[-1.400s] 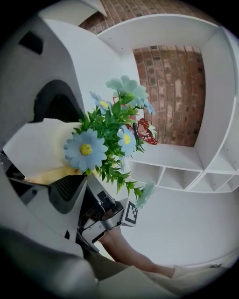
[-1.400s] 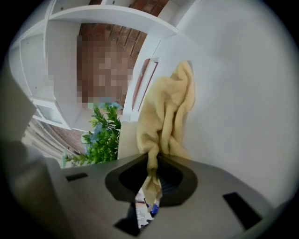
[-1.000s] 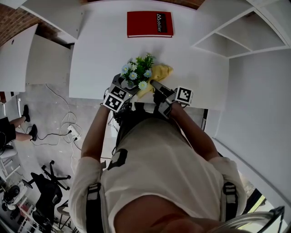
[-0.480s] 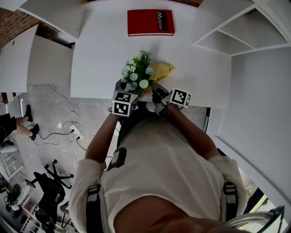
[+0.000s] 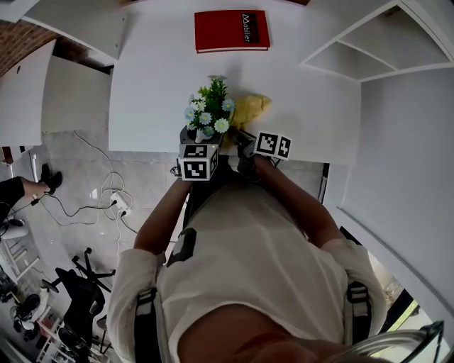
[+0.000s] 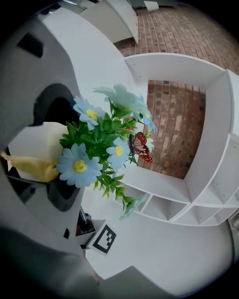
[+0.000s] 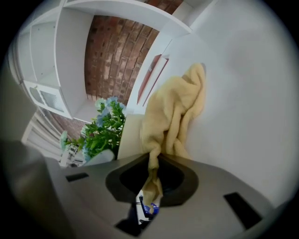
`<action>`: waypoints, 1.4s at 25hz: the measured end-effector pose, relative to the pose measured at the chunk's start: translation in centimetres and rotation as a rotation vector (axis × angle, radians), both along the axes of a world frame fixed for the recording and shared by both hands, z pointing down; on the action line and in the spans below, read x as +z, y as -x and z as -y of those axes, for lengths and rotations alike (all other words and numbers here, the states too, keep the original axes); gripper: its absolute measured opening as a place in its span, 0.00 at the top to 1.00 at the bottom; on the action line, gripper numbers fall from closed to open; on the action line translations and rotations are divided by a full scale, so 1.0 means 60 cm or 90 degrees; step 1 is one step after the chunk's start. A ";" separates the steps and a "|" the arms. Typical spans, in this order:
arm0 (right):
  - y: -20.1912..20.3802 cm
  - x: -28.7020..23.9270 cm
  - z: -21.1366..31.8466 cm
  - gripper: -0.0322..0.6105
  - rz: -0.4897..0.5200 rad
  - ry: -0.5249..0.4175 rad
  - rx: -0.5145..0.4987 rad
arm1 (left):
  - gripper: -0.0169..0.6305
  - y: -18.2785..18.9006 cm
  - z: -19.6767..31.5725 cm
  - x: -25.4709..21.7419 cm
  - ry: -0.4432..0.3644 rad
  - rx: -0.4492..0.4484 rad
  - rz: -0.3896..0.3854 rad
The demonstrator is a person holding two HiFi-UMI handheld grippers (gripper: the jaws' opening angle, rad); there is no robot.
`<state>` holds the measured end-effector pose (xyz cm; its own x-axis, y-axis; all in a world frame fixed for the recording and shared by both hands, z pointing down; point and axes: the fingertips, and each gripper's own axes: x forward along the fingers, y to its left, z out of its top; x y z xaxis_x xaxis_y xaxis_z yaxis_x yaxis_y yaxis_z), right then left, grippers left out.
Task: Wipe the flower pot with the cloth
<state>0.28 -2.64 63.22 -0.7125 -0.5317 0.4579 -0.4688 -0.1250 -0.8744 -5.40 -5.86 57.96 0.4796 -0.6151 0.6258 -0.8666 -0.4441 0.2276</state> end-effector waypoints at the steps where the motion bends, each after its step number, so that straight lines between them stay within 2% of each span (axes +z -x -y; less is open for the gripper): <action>1: -0.001 0.005 0.001 0.88 -0.008 0.004 -0.007 | 0.49 -0.001 -0.001 0.000 0.003 0.009 -0.002; 3: -0.003 0.012 0.004 0.87 -0.013 0.014 -0.026 | 0.46 -0.003 -0.006 -0.002 0.018 0.047 -0.023; 5: -0.006 0.016 0.006 0.87 -0.011 0.026 -0.035 | 0.43 0.001 -0.011 -0.008 0.044 0.096 -0.067; 7: -0.013 0.017 0.008 0.87 -0.010 0.029 -0.030 | 0.43 0.012 -0.013 -0.011 0.054 0.148 -0.076; 11: -0.026 -0.012 0.023 0.86 0.026 0.006 -0.008 | 0.43 0.015 -0.001 0.014 0.010 0.255 0.030; 13: -0.023 -0.049 0.039 0.86 0.070 -0.025 0.000 | 0.43 0.000 0.002 0.021 -0.004 0.272 0.042; 15: -0.020 -0.084 0.051 0.86 0.111 -0.054 0.006 | 0.43 -0.011 0.004 0.020 -0.007 0.248 0.029; 17: -0.020 -0.098 0.055 0.86 0.133 -0.065 0.016 | 0.44 -0.015 0.004 0.021 -0.001 0.201 0.015; 21: -0.026 -0.080 0.050 0.86 0.144 -0.058 0.073 | 0.45 -0.018 0.000 0.024 0.006 0.086 -0.002; 24: -0.032 -0.055 0.036 0.87 0.116 -0.044 0.096 | 0.45 -0.020 -0.003 0.018 0.012 0.044 -0.024; 27: -0.022 -0.017 0.007 0.88 0.045 -0.025 0.041 | 0.44 -0.017 -0.006 0.011 0.040 0.029 -0.046; 31: -0.014 0.008 -0.003 0.88 0.006 -0.008 -0.006 | 0.44 -0.017 -0.006 0.010 0.040 0.032 -0.033; 35: -0.019 0.017 -0.002 0.87 -0.051 -0.012 -0.063 | 0.44 -0.017 -0.011 0.008 0.054 0.023 -0.041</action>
<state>1.43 -2.50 64.27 -0.7235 -0.4698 0.5058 -0.5462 -0.0586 -0.8356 -4.38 -5.22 58.47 0.5412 -0.5428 0.6422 -0.8329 -0.4512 0.3206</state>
